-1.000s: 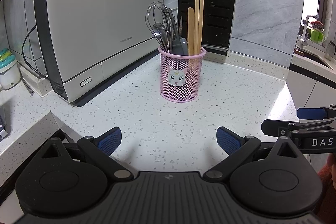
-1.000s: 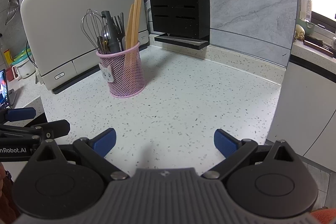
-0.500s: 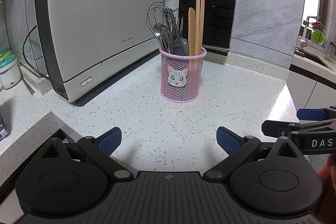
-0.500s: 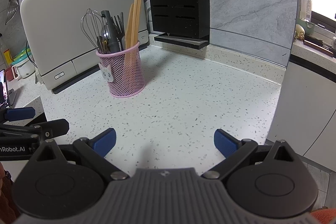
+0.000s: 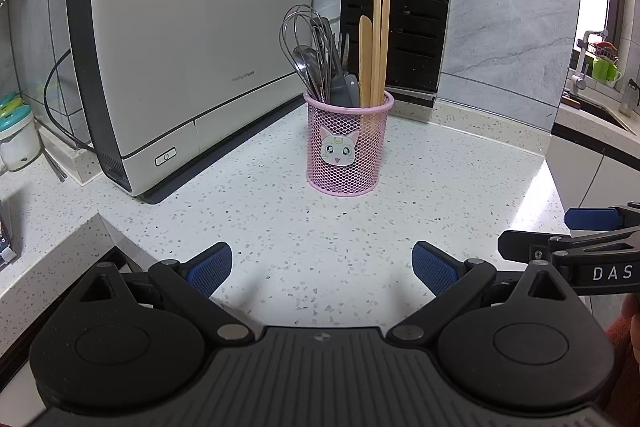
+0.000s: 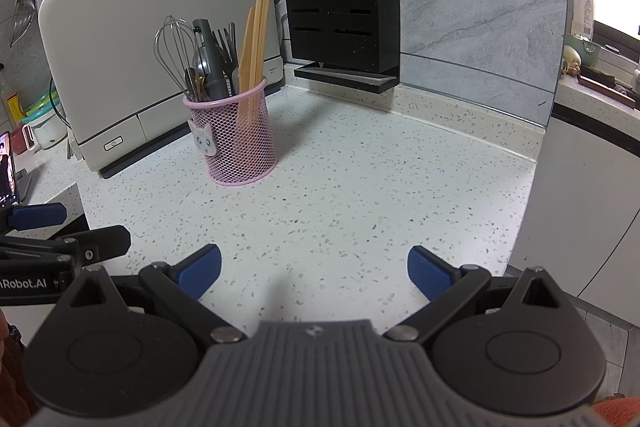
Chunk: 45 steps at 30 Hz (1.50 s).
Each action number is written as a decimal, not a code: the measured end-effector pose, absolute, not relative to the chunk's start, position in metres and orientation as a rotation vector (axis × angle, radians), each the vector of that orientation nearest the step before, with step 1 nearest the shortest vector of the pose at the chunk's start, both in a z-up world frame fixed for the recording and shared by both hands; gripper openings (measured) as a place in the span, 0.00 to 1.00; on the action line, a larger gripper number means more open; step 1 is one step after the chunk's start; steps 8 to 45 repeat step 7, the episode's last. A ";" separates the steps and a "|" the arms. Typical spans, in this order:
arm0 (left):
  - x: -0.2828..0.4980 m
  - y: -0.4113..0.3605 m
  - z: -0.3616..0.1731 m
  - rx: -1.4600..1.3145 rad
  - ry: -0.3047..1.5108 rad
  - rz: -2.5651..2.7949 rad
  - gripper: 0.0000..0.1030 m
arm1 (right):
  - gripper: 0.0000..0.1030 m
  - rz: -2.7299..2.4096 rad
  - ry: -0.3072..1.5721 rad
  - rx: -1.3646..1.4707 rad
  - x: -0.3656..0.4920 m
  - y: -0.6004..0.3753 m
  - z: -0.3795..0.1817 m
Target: Organize utensils
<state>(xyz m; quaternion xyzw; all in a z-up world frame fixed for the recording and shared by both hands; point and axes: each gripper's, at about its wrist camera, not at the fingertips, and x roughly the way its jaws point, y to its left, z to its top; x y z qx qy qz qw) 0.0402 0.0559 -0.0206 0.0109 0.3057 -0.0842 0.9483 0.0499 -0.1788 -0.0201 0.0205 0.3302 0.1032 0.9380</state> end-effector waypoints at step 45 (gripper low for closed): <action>0.040 0.057 -0.020 0.021 0.616 -0.168 1.00 | 0.95 0.212 0.674 0.041 0.050 -0.179 -0.020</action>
